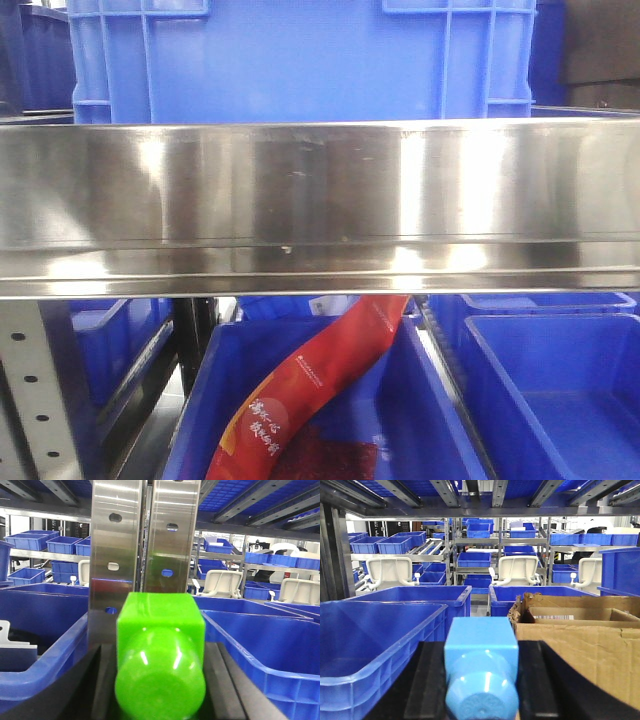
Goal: Grab block from conveyor and place in blue bin
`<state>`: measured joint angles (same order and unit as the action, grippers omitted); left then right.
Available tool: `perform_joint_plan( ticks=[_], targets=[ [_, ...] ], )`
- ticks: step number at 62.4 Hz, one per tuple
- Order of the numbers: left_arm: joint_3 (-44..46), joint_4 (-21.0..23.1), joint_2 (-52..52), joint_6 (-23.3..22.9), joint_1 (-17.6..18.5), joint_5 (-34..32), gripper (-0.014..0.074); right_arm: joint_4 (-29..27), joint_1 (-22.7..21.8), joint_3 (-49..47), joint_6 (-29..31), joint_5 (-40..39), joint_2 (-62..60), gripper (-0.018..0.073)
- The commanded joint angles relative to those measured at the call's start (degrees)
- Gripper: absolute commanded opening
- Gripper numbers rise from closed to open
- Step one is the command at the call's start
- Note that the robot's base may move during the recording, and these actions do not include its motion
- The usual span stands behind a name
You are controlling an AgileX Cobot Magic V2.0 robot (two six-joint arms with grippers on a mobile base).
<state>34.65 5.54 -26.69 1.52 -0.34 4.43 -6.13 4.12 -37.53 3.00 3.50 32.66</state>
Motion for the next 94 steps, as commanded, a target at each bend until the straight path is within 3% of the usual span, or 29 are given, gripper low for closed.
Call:
perform_joint_plan(
  ticks=[1, 35, 47, 60, 77, 84, 94],
  targets=[
    [0.37, 0.36, 0.14, -0.27, -0.08, -0.93, -0.0111, 0.47, 0.11, -0.03, 0.10, -1.38, -0.23, -0.0162],
    [0.37, 1.50, 0.03, -0.27, -0.08, -2.17, -0.0111, 0.36, 0.11, -0.03, 0.10, -6.37, -0.23, -0.0162],
    [2.75, 2.50, -2.84, -0.27, 0.78, 2.24, -0.0111, 0.36, 0.54, -1.00, 0.10, -6.59, 1.55, -0.0162],
    [12.95, -0.17, -10.81, 0.28, 7.85, 7.80, -0.0111, 0.36, 5.81, -7.52, 0.10, -6.55, 7.63, -0.0162],
    [24.51, -3.75, -25.66, 0.39, 23.84, 7.89, -0.0111, 0.36, 17.42, -16.17, 0.10, -7.07, 20.85, -0.0162],
    [27.42, -3.75, -30.65, 0.39, 28.17, 5.92, -0.0111, 0.36, 21.89, -18.64, 0.10, -8.73, 25.17, -0.0162],
    [28.95, -3.48, -36.27, 0.39, 31.12, -4.43, -0.0111, 0.36, 27.35, -19.99, 0.10, -13.06, 30.19, -0.0162]
  ],
)
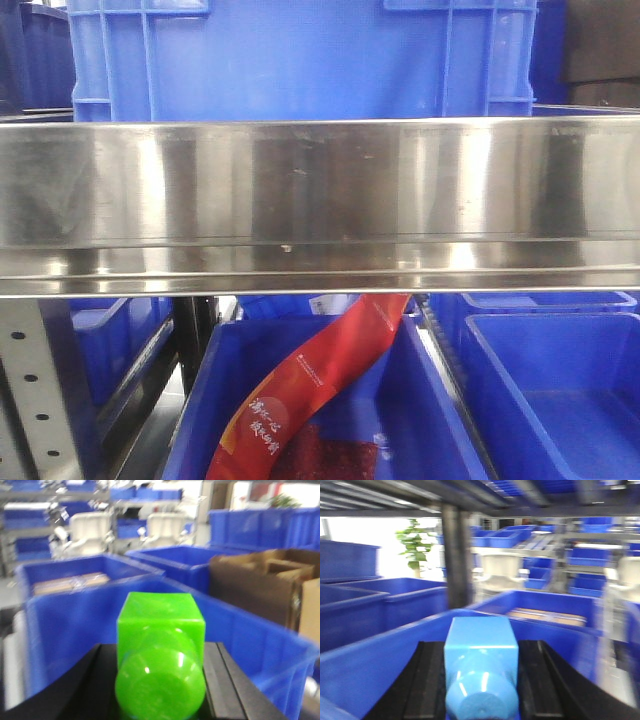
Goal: Grab block from conveyor and place in blue bin
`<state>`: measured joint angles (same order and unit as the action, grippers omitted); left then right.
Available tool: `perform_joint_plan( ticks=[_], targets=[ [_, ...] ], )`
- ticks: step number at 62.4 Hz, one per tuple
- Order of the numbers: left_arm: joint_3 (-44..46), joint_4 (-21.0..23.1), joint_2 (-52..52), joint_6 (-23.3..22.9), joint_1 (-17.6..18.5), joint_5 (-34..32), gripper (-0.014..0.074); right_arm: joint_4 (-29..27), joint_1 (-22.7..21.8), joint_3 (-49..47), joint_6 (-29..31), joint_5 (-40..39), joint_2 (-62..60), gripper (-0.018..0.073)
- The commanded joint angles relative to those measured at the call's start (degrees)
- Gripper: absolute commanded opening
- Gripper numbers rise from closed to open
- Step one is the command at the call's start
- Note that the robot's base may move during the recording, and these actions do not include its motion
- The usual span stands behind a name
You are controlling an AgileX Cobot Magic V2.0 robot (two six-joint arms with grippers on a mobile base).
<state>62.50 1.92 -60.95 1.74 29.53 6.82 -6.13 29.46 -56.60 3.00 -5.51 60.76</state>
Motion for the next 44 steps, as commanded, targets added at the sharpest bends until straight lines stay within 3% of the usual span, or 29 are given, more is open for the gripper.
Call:
perform_joint_plan(
  ticks=[1, 8, 15, 22, 28, 35, 44],
  targets=[
    [1.09, 0.27, -2.41, 0.17, 1.35, -8.05, -0.0111, 0.36, 2.31, -0.91, 0.10, -4.91, 2.47, -0.0162],
    [1.09, 0.44, -5.89, 0.17, 1.63, -13.39, -0.0111, 0.36, 3.29, -0.91, 0.10, -9.60, 6.20, -0.0162],
    [1.11, 0.88, -8.46, 0.17, 1.63, -14.56, -0.0111, 0.36, 3.18, -0.91, 0.10, -13.11, 9.27, -0.0162],
    [1.21, 8.54, -10.27, 0.17, 1.49, -14.21, -0.0111, 0.36, 3.18, -0.91, 0.10, -13.34, 10.90, -0.0162],
    [2.39, 9.52, -11.57, 0.17, 1.49, -11.53, -0.0111, 0.36, 3.18, -1.46, 0.10, -12.81, 11.56, -0.0162],
    [6.40, 8.74, -13.33, 0.17, 1.49, -3.76, -0.0111, 0.36, 2.98, -5.17, 0.10, -3.74, 12.09, -0.0162],
    [12.38, 4.14, -16.68, 0.17, 1.49, 2.84, -0.0111, 0.36, 2.84, -13.99, 0.10, 11.15, 15.18, -0.0162]
  ],
)
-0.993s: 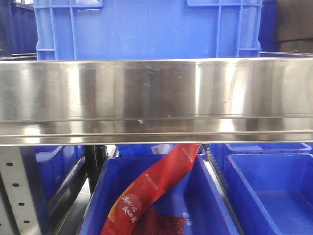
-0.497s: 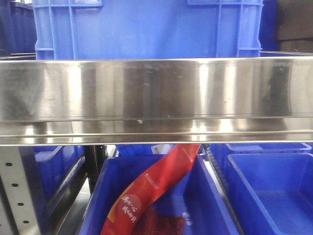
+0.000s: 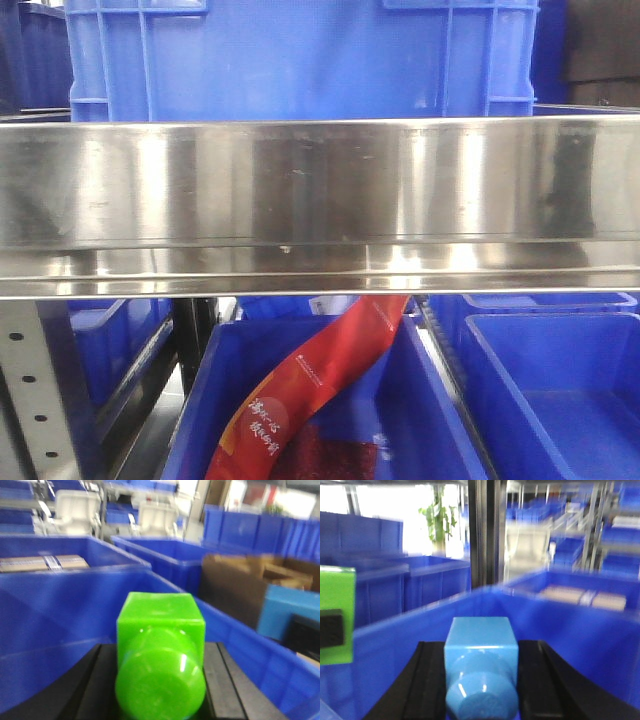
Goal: Grab block from conveyor and place in blue bin
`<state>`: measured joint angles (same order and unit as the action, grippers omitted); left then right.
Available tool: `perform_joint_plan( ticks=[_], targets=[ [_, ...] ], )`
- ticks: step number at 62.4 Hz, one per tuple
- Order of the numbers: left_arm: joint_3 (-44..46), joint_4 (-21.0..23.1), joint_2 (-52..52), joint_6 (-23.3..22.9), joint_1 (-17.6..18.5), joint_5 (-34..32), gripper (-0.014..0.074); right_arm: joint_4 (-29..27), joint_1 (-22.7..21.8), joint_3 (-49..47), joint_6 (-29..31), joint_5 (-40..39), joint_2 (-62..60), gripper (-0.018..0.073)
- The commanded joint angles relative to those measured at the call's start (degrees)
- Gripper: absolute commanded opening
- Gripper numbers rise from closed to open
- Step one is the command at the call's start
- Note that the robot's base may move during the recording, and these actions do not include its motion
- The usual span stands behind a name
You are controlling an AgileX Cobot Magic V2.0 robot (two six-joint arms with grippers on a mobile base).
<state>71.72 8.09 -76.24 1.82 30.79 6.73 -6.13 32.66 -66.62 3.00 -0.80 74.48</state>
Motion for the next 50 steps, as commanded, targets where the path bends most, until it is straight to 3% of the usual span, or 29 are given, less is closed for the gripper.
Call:
perform_joint_plan(
  ticks=[1, 14, 18, 25, 32, 37, 41, 50],
  targets=[
    [3.59, -2.02, -1.70, 0.09, 0.23, 3.41, -0.0111, 0.36, -0.49, -5.13, 0.10, 7.57, 2.05, -0.0162],
    [6.13, -2.02, -3.79, 0.09, 0.23, 8.12, -0.0107, 0.36, -0.58, -9.92, 0.10, 9.79, 6.08, -0.0161],
    [6.13, -2.02, -3.79, 0.09, 0.23, 8.12, -0.0064, 0.36, -0.58, -9.92, 0.10, 10.59, 6.46, -0.0141],
    [6.13, -3.01, -4.03, 0.09, 0.23, 8.12, 0.0101, 0.36, -0.58, -9.92, 0.10, 12.92, 6.94, 0.0031],
    [6.13, -3.26, -4.14, 0.09, 0.23, 8.12, 0.0321, 0.36, -0.58, -9.92, 0.10, 15.15, 7.20, 0.0351],
    [6.13, -3.26, -4.14, 0.09, 0.23, 7.90, 0.0437, 0.36, -0.61, -9.92, 0.10, 16.60, 7.20, 0.0509],
    [6.13, -3.30, -4.14, 0.09, 0.23, 7.90, 0.0488, 0.36, -0.61, -9.92, 0.10, 17.12, 7.20, 0.0573],
    [6.13, -3.40, -4.14, 0.09, 0.23, 6.66, 0.0487, 0.36, -0.61, -9.92, 0.10, 17.12, 6.85, 0.0568]
  ],
)
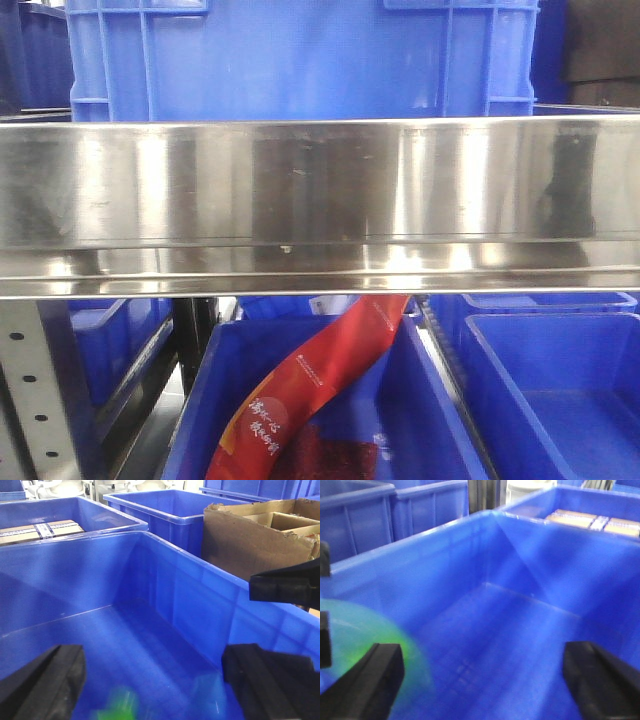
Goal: Grab block from conveyor and place in blue bin
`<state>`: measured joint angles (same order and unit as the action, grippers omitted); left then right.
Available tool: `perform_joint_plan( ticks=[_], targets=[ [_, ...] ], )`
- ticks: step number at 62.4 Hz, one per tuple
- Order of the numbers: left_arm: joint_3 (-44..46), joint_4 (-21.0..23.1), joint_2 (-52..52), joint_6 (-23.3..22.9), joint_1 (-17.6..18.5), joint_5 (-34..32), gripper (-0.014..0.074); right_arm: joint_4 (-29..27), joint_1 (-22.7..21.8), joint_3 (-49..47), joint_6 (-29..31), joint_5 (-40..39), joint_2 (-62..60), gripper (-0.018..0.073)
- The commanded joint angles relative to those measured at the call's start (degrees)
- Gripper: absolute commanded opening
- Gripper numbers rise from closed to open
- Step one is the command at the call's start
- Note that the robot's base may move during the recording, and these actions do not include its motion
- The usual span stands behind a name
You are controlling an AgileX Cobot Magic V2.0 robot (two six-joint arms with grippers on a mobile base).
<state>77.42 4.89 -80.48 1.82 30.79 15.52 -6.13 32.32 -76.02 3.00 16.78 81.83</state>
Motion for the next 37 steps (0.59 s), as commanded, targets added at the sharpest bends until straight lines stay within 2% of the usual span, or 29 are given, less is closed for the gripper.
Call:
perform_joint_plan(
  ticks=[1, 7, 14, 18, 23, 28, 32, 37],
  targets=[
    [0.44, -0.20, 0.21, 0.09, 0.23, -2.42, 0.0482, 0.36, -0.27, -0.53, 0.10, -0.46, -0.74, 0.0568],
    [0.44, -0.20, 0.74, 0.09, 0.23, -3.84, 0.0423, 0.36, -0.27, -0.53, 0.10, -0.46, -1.79, 0.0568],
    [0.44, -0.20, 1.85, 0.09, 0.23, -3.40, 0.0230, 0.36, -0.27, -0.53, 0.10, 0.75, -3.49, 0.0513],
    [0.44, -0.20, 1.96, 0.09, 0.23, -2.99, 0.0078, 0.36, -0.27, -0.53, 0.10, 0.86, -3.82, 0.0419],
    [0.44, -0.34, 1.96, 0.09, 0.23, -3.11, -0.0099, 0.36, -0.27, -0.53, 0.10, 1.27, -3.70, 0.0220],
    [0.44, -0.51, 1.86, 0.09, 0.23, -3.24, -0.0111, 0.36, -0.27, -0.53, 0.10, 2.01, -3.47, -0.0015],
    [0.44, -0.51, 1.86, 0.09, 0.23, -3.24, -0.0111, 0.36, -0.27, -0.53, 0.10, 2.13, -3.47, -0.0169],
    [0.44, -1.79, 1.97, 0.09, 0.23, -3.24, -0.0111, 0.36, -0.27, -0.53, 0.10, 1.19, -3.74, -0.0160]
  ],
)
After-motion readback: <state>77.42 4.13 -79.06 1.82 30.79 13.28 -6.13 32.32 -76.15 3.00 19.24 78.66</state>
